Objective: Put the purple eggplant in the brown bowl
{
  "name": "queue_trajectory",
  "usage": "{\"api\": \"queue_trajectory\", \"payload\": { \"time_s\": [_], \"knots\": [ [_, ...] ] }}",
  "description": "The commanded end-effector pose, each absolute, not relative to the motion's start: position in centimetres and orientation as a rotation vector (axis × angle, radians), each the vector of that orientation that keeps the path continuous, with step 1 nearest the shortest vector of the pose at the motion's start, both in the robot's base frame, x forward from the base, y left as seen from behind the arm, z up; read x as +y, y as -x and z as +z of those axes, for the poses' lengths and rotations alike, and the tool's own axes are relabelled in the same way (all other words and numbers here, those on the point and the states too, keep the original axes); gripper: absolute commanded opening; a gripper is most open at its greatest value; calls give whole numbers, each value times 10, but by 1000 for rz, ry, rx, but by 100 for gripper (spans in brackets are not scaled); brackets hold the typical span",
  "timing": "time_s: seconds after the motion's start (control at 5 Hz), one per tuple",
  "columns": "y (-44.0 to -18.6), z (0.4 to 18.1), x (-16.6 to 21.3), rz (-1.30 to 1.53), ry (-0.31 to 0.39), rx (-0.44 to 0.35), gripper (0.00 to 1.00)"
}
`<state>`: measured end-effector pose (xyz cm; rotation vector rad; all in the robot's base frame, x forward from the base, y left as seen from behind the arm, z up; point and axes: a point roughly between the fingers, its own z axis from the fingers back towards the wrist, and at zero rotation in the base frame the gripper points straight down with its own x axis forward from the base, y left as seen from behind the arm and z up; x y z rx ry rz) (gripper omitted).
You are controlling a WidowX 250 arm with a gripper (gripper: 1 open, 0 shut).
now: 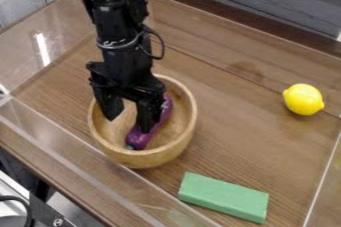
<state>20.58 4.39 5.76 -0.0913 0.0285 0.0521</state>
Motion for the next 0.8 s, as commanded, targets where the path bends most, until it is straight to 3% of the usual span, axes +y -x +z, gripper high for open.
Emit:
{"api": "queue_trajectory", "payload": {
  "time_s": [0.0,0.6],
  "knots": [
    [-209,62,46,62,88,-8,100],
    [-207,54,45,70,97,-7,100]
  ]
}}
